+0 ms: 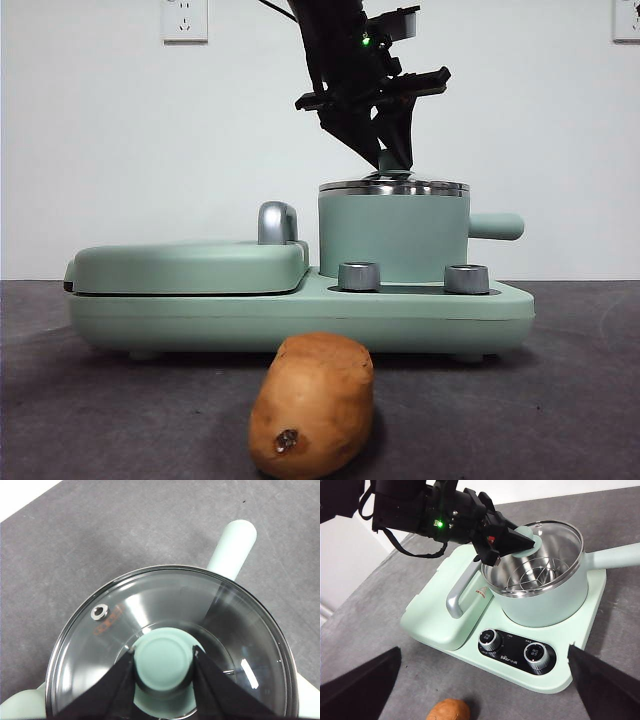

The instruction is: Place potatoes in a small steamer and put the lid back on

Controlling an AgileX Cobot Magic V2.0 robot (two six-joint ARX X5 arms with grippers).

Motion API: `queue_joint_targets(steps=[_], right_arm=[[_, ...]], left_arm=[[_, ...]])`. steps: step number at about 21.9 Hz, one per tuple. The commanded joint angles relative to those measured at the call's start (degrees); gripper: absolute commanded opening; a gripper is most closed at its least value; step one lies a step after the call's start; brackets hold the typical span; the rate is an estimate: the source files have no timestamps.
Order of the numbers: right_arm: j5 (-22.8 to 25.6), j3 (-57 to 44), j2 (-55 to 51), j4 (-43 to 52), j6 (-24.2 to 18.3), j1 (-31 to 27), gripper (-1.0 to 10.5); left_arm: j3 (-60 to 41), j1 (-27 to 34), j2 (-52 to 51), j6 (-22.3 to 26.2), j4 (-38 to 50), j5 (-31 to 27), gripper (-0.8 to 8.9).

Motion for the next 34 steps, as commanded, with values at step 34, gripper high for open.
queue_joint_targets(steps=[34], right_arm=[[27.5, 3.8, 38.7, 2.3, 28.9, 43.0, 5.4]], left_arm=[[16.9, 7.2, -26.4, -2.9, -39.6, 0.2, 0.14]])
